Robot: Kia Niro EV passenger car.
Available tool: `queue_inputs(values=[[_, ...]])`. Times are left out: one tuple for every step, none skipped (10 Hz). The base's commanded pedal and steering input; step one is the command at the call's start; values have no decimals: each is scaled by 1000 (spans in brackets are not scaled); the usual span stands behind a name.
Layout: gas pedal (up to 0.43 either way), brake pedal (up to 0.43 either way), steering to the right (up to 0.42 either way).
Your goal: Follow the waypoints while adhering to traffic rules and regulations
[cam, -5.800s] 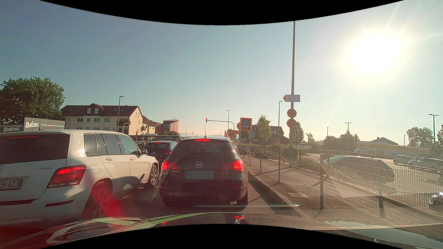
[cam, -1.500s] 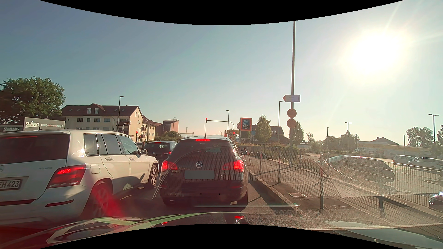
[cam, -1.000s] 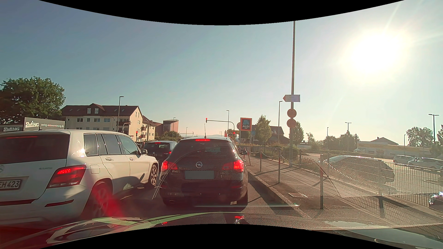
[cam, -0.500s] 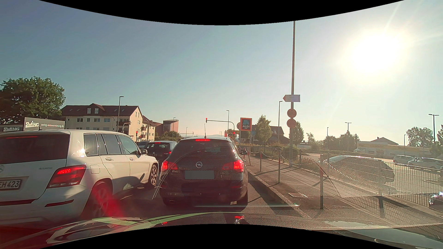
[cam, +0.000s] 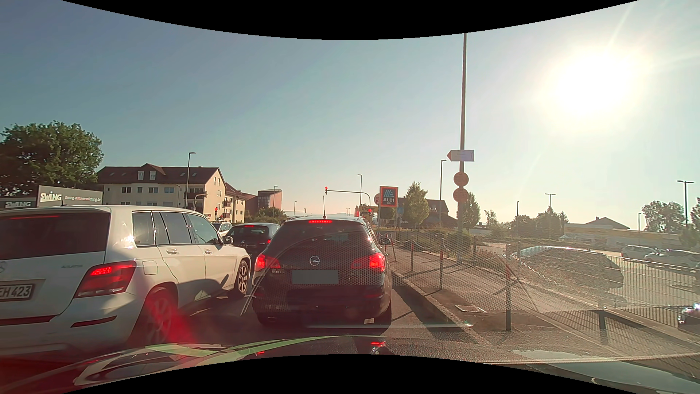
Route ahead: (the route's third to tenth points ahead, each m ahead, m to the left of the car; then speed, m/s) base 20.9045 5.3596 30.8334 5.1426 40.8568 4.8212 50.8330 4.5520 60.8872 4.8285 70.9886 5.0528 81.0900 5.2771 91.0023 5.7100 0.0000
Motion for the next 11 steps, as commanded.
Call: queue_inputs(values=[[0,274,-17],[0,274,-17],[0,274,-17],[0,274,-17],[0,274,-17],[0,274,-17],[0,274,-17],[0,274,-17],[0,274,-17],[0,274,-17],[0,274,-17]])
